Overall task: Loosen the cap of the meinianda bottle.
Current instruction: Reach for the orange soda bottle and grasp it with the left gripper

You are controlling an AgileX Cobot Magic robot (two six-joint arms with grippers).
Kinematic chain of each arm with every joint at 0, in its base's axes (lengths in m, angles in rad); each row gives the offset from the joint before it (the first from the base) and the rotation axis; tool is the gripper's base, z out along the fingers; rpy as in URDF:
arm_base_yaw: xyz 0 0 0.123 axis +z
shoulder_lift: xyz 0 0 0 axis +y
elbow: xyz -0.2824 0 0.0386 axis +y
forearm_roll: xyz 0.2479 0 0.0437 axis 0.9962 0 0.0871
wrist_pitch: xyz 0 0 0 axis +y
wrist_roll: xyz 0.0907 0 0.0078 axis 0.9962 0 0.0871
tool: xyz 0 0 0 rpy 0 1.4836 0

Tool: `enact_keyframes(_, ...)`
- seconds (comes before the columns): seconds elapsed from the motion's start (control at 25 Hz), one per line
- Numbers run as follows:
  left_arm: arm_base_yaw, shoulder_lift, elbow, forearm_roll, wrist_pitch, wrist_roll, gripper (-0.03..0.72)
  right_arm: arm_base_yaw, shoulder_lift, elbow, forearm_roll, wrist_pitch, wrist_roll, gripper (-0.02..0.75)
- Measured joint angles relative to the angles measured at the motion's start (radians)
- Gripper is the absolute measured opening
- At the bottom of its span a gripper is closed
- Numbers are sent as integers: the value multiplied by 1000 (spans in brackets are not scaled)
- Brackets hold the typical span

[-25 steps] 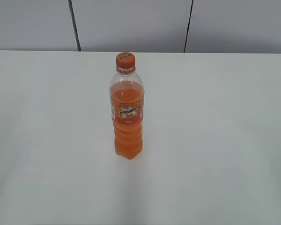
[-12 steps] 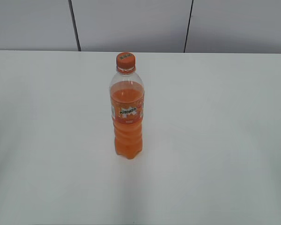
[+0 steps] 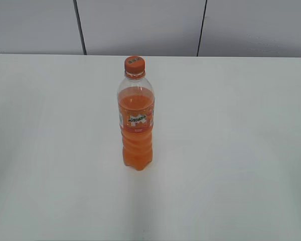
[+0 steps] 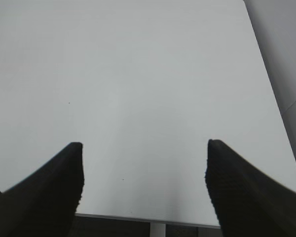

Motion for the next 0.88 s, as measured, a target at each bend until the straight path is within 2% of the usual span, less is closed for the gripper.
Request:
enact_keyframes(0.48,0,0,159,0,-318,0,374,0,0,0,0,0,0,578)
enact_keyframes(0.88,0,88,249,0,-375,0,374,0,0,0,0,0,0,578)
